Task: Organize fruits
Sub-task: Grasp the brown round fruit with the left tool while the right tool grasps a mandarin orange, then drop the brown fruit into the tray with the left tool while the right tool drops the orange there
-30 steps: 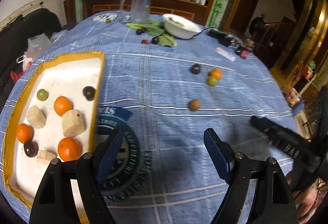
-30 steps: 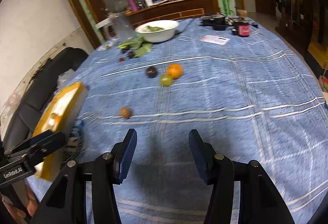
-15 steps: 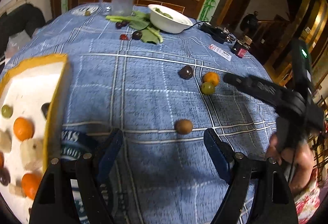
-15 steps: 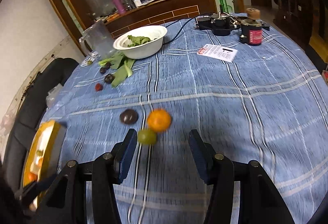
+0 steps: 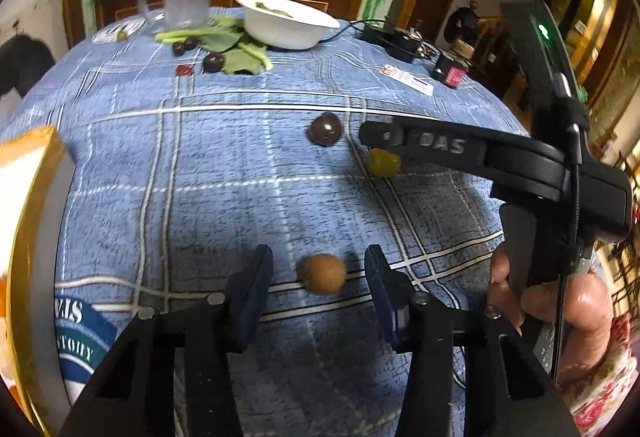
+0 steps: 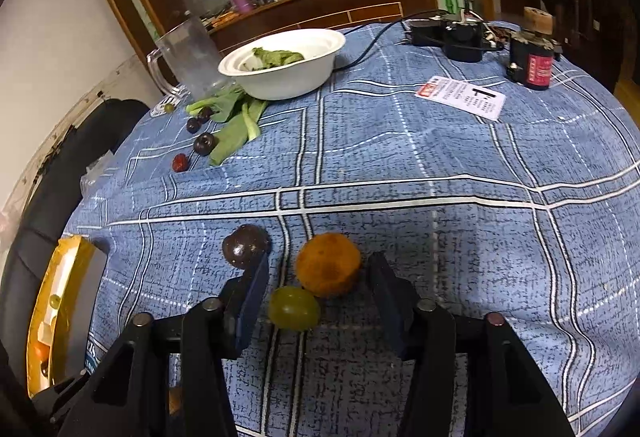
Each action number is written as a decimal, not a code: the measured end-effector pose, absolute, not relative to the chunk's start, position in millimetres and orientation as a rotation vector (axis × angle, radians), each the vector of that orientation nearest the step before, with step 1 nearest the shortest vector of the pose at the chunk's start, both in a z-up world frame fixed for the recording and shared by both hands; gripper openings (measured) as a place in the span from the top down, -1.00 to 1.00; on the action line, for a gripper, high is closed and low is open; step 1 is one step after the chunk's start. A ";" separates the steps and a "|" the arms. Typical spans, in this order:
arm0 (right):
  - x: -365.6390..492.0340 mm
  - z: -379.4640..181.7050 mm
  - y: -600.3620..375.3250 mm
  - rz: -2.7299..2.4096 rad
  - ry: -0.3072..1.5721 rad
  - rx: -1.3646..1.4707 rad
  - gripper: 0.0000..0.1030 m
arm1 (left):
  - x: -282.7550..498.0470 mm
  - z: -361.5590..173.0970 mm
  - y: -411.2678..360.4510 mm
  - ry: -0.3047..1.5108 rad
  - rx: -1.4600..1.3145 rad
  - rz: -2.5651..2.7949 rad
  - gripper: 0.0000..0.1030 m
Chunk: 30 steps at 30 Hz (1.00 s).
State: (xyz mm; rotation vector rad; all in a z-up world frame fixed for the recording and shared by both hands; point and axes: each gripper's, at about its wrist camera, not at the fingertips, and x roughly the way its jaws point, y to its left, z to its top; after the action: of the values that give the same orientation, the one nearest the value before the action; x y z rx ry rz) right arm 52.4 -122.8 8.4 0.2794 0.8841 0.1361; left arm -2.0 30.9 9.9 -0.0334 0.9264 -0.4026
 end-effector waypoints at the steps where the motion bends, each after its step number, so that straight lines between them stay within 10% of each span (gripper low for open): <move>1: 53.1 8.3 -122.5 0.136 0.886 0.274 0.17 | -3.3 9.7 26.2 0.920 -0.014 -0.410 0.11; 3: 52.6 8.2 -123.8 0.139 0.886 0.279 0.21 | -6.0 8.9 20.2 0.908 0.029 -0.412 0.58; 30: -59.5 73.4 -137.9 0.206 0.784 0.431 0.34 | -42.3 48.3 72.9 0.754 -0.151 -0.406 0.58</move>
State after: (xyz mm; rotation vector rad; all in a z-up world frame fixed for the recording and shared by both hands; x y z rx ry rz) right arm -59.5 -137.9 73.4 0.4306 0.7838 0.2056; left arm -42.3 72.9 48.3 -0.1513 0.7537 -0.4063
